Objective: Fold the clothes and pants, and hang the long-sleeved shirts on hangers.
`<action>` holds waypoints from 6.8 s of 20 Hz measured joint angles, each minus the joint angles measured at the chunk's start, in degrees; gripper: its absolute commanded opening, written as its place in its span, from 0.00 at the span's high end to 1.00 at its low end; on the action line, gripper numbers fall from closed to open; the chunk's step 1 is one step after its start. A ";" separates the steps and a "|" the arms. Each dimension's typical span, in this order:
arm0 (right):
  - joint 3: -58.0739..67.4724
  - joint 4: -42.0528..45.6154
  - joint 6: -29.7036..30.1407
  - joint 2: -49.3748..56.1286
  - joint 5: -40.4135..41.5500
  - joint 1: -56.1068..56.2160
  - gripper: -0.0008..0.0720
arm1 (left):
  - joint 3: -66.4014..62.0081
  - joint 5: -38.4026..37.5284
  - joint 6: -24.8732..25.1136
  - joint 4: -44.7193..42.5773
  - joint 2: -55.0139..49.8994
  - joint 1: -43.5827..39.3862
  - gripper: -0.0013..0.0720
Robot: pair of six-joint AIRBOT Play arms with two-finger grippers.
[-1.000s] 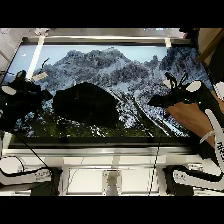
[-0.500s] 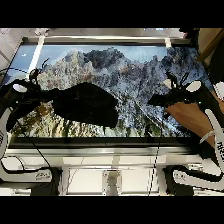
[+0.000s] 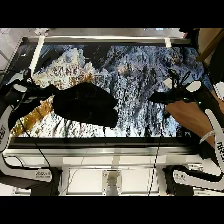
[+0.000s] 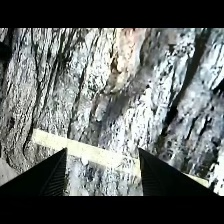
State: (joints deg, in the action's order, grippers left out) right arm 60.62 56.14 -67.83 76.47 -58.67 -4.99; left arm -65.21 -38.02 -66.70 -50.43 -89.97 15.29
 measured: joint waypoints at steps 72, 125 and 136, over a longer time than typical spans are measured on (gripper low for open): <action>34.29 -7.54 4.11 14.21 -15.47 11.87 0.97 | 9.84 -10.29 -3.30 -8.59 30.16 -5.11 0.95; -16.41 -16.81 10.43 -3.89 -11.15 -6.80 0.37 | 27.52 -19.50 -10.43 -5.44 24.79 -13.88 0.04; -17.03 -13.22 10.91 -3.93 -14.80 -6.84 0.32 | 33.88 -15.56 -9.97 1.55 23.43 -18.67 0.06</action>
State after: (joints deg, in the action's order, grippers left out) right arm 43.59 42.92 -56.93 72.53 -73.47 -11.84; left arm -31.33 -53.58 -76.66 -48.88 -66.54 -3.38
